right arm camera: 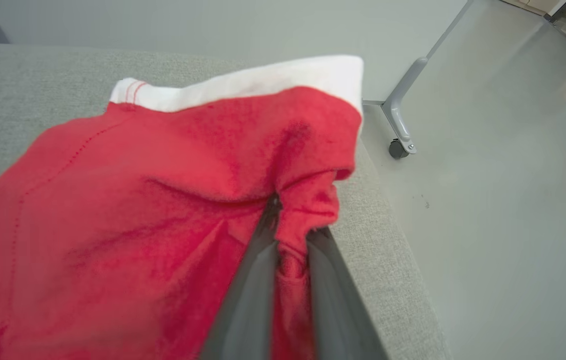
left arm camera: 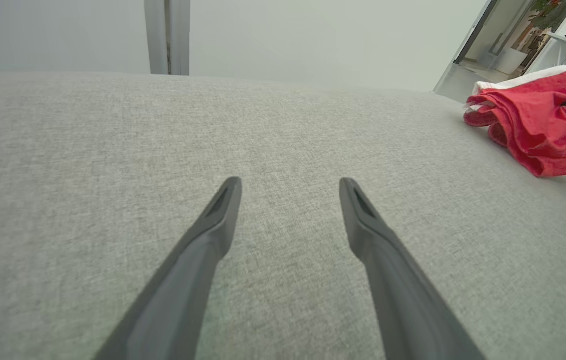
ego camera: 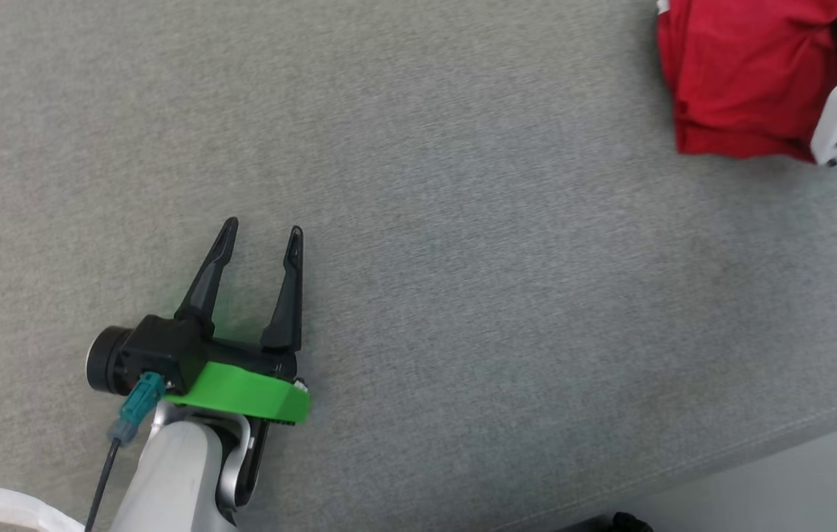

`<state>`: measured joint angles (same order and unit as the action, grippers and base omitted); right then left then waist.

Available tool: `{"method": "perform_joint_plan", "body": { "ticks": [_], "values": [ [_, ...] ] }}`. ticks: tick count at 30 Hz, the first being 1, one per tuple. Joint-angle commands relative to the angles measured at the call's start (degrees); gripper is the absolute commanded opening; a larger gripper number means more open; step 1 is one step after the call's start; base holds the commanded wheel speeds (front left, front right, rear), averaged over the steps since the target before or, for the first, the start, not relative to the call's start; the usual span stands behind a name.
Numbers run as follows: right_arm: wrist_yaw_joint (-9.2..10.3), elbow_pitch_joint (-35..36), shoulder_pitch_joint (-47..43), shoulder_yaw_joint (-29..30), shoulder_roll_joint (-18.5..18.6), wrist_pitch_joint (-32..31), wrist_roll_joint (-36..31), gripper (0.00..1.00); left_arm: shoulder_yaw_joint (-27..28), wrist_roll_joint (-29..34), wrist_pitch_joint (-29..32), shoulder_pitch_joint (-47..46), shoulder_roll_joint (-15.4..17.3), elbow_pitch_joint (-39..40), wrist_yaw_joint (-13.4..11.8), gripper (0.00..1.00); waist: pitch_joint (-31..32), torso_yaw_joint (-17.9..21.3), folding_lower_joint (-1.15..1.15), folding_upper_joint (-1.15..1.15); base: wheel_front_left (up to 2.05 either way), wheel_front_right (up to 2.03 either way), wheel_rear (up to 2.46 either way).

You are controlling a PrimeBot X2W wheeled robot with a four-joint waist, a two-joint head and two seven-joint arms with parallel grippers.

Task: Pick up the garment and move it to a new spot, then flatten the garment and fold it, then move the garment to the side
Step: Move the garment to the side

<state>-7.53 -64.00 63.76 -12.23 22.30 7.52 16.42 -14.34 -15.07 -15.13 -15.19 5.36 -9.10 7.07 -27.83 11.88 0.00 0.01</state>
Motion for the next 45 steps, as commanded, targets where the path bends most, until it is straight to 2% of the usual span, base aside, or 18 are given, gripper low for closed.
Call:
{"method": "perform_joint_plan", "body": {
  "ticks": [1,4,5,6,7,8,12,18,24,32,41,45],
  "values": [
    [0.08,-0.4,1.3,0.1,0.4,-0.4,0.1,0.00,0.4,0.2,0.0,-1.4,0.2,0.4,-0.1,1.00,-2.9,-3.2,0.00,-0.01,0.00,0.00,0.00],
    [0.08,-1.3,3.4,-0.1,2.8,-0.9,-0.3,0.00,0.1,0.3,0.0,-2.0,0.0,0.5,-0.1,1.00,-4.0,-4.7,0.00,-0.01,0.00,0.00,0.00],
    [0.08,-1.6,4.1,0.0,3.4,-0.7,-0.2,0.14,0.1,0.3,0.0,-2.2,0.0,0.5,0.0,1.00,-4.2,-5.0,0.00,-0.01,0.00,0.00,0.00],
    [0.08,-1.9,4.5,0.0,3.7,-0.5,-0.3,0.36,0.1,0.2,0.0,-2.4,-0.1,0.5,0.0,1.00,-4.4,-5.3,0.00,-0.01,0.00,0.00,0.00],
    [0.08,-2.2,4.9,0.0,3.9,-0.3,-0.3,0.86,0.0,0.2,0.0,-2.5,-0.2,0.5,0.0,1.00,-4.5,-5.5,0.00,-0.01,0.00,0.00,0.00],
    [0.08,-2.6,5.1,0.3,4.2,0.4,-0.5,1.00,0.1,0.2,0.0,-2.5,-0.2,0.4,0.0,1.00,-4.6,-5.7,0.00,-0.01,0.00,0.00,0.00],
    [0.08,-4.2,6.2,1.5,5.5,2.7,-1.8,1.00,0.2,0.2,0.0,-2.4,-0.5,0.1,0.1,1.00,-4.4,-6.1,0.00,-0.01,0.00,0.00,0.00],
    [0.08,-5.0,5.9,1.6,4.1,5.4,-3.7,1.00,0.9,0.1,0.0,-1.8,-0.9,-0.1,0.2,1.00,-2.8,-5.4,0.00,-0.01,0.00,0.00,0.00],
    [0.08,-3.5,4.8,1.1,0.6,7.0,-4.4,1.00,1.5,-0.1,0.0,-1.1,-1.1,-0.6,0.3,1.00,0.8,-4.3,0.00,-0.01,0.00,0.00,0.00],
    [0.08,0.0,-0.2,-0.5,-4.5,7.6,-5.1,1.00,4.4,-1.3,0.0,1.4,-1.7,-2.6,0.4,1.00,10.0,-4.7,0.00,-0.01,0.00,0.00,0.00],
    [0.07,8.3,-12.5,1.7,-11.7,7.7,-4.6,1.00,9.6,-1.9,0.0,7.2,-2.3,-5.1,-0.3,1.00,20.9,-6.7,0.00,-0.01,0.00,0.00,0.00],
    [0.07,12.7,-19.5,3.8,-14.2,7.7,-6.9,1.00,11.1,-2.4,0.0,10.6,-2.4,-5.6,-0.6,1.00,24.3,-7.8,0.00,-0.01,0.00,0.00,0.00]
  ]
}}
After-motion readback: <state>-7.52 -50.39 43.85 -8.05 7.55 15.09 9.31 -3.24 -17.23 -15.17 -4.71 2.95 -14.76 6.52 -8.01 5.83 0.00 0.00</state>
